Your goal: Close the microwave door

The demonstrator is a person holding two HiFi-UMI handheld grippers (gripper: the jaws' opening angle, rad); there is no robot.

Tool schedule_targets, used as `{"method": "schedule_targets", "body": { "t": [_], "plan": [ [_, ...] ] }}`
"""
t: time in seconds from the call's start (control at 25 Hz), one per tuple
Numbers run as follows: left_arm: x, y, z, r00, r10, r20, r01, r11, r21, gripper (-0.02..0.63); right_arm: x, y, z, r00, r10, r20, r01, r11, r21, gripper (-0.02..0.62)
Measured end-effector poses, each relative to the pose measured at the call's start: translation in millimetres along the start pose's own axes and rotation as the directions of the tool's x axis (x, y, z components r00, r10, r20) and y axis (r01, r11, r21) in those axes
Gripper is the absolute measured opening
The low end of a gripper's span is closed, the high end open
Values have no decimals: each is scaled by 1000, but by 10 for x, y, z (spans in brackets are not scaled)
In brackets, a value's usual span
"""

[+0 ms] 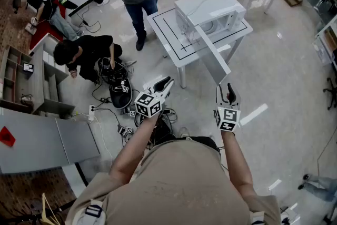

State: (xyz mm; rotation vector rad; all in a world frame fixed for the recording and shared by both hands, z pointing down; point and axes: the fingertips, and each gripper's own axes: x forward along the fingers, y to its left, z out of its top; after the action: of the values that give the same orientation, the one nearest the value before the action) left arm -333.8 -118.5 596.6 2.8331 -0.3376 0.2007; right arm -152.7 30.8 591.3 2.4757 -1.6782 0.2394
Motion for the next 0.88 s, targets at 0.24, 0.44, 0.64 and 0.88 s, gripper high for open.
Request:
{"method": "schedule_targets", "body": {
  "t": [0.24, 0.44, 0.64, 0.88],
  "plan": [
    [-8, 21, 45, 1000, 0, 1, 0, 1000, 0, 74, 32, -19, -16, 1000, -10, 4, 10, 1000, -20, 183],
    [-6, 24, 30, 1000, -3, 0, 3, 1000, 1, 72, 34, -30, -14, 1000, -2, 22, 1, 1000, 21, 184],
    [-9, 42, 32, 1000, -8, 0, 8, 1000, 2, 72, 53, -44, -27, 1000, -13, 13, 12, 1000, 20, 186],
    [22, 47, 23, 1000, -14, 1, 14, 1000, 2, 74, 85, -77, -64, 1000, -22, 5, 22, 1000, 4, 186]
  ]
}}
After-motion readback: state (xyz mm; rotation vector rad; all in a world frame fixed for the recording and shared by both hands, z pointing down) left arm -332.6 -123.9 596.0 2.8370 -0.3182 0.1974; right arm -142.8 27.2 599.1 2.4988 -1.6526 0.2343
